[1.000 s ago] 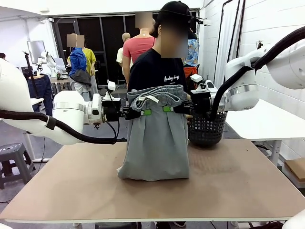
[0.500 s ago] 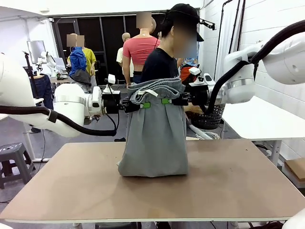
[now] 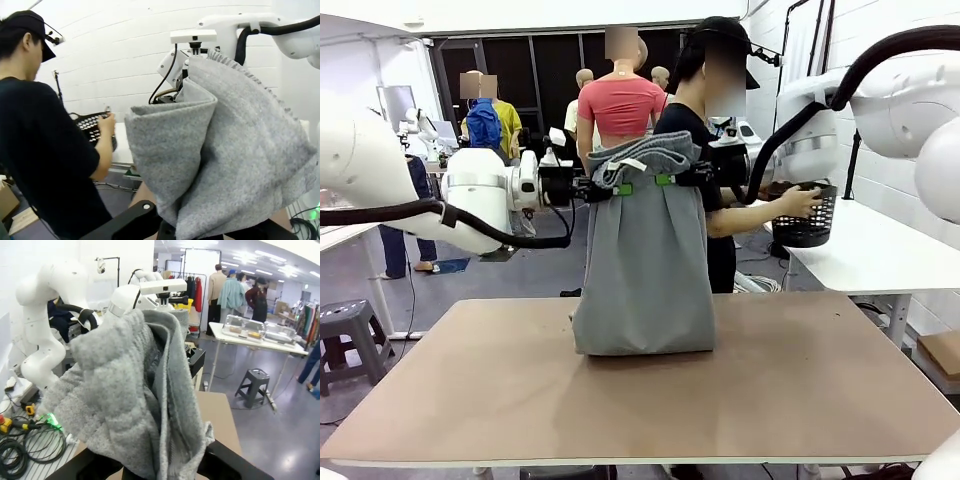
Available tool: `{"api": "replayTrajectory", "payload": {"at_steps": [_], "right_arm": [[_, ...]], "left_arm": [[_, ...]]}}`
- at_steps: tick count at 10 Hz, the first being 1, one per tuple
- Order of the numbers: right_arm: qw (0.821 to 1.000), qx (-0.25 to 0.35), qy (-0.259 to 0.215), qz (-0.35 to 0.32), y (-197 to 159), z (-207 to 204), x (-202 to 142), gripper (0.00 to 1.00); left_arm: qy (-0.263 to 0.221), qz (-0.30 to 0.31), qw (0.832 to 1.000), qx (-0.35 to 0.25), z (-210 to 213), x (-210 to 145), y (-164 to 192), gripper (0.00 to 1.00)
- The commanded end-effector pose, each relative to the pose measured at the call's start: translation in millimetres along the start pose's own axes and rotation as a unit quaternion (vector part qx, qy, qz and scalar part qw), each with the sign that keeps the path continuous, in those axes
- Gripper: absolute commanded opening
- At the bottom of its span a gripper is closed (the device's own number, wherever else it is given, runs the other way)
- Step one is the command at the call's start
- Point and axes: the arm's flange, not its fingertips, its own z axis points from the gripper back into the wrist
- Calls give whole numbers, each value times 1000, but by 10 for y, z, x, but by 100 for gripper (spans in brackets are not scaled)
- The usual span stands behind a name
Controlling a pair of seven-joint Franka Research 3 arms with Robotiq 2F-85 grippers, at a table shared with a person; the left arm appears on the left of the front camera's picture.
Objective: Fold the training pants.
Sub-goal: Fold the Training pants in half.
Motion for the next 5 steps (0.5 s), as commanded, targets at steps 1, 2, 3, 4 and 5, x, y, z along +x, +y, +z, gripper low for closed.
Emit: {"api": "replayTrajectory", "payload": {"at_steps": [1, 2, 3, 4, 5], "right_arm": [[1000, -2, 2, 9, -311, -66, 256, 0], [1000, -5, 2, 16, -425, -77, 350, 0], [1000, -8, 6, 25, -521, -106, 409, 0], [999, -17, 9, 36, -610, -117, 450, 0], [998, -27, 7, 61, -692, -119, 493, 0]], "left_arm": [[23, -11, 1000, 16, -83, 265, 277, 0], [27, -21, 999, 24, -71, 393, 365, 0], [28, -27, 999, 31, -34, 469, 455, 0], [28, -29, 998, 41, -1, 483, 540, 0], [26, -43, 997, 58, 31, 482, 624, 0]]}}
